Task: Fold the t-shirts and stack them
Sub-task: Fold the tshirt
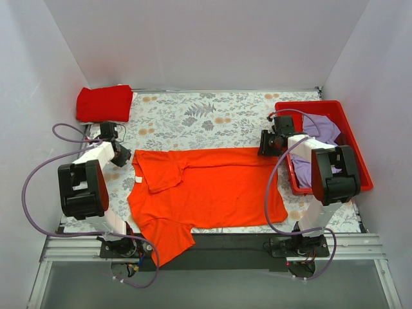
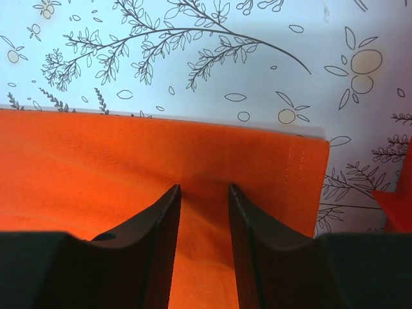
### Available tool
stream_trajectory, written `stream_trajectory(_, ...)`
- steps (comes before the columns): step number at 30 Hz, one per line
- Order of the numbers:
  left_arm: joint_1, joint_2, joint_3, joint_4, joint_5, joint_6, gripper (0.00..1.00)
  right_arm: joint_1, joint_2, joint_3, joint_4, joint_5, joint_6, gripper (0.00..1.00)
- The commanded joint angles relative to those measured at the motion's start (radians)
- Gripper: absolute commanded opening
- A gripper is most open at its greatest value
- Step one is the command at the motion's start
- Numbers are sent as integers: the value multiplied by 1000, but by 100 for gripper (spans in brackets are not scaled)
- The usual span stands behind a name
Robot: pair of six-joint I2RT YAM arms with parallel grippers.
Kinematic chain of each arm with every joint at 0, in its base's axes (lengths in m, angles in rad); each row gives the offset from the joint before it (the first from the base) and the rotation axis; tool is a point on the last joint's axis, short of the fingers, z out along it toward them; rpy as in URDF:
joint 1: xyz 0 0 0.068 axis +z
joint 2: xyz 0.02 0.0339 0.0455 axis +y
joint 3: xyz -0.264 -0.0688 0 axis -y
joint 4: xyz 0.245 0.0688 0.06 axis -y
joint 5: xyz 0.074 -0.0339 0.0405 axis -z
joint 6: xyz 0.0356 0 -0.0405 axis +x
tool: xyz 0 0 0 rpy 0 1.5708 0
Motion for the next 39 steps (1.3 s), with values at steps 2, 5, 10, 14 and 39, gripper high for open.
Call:
stream_trajectory(2,-4,-121,19,23,113,9,28,-7,-24,8,13,-13,-3,42)
stream_trajectory(5,-6,-146,-3,62,171,6,34,-5,-14,8,15,-18,-5,42)
stream_trajectory(10,-10,-82,5,86,231,11,36,-5,1,5,17,-15,-5,42)
stream_trajectory(14,-15,-31,14,104,260,17,36,-7,7,3,17,-10,-9,42)
stream_trajectory(39,-26,61,86,23,33,83,10,-25,13,8,15,-47,-17,42)
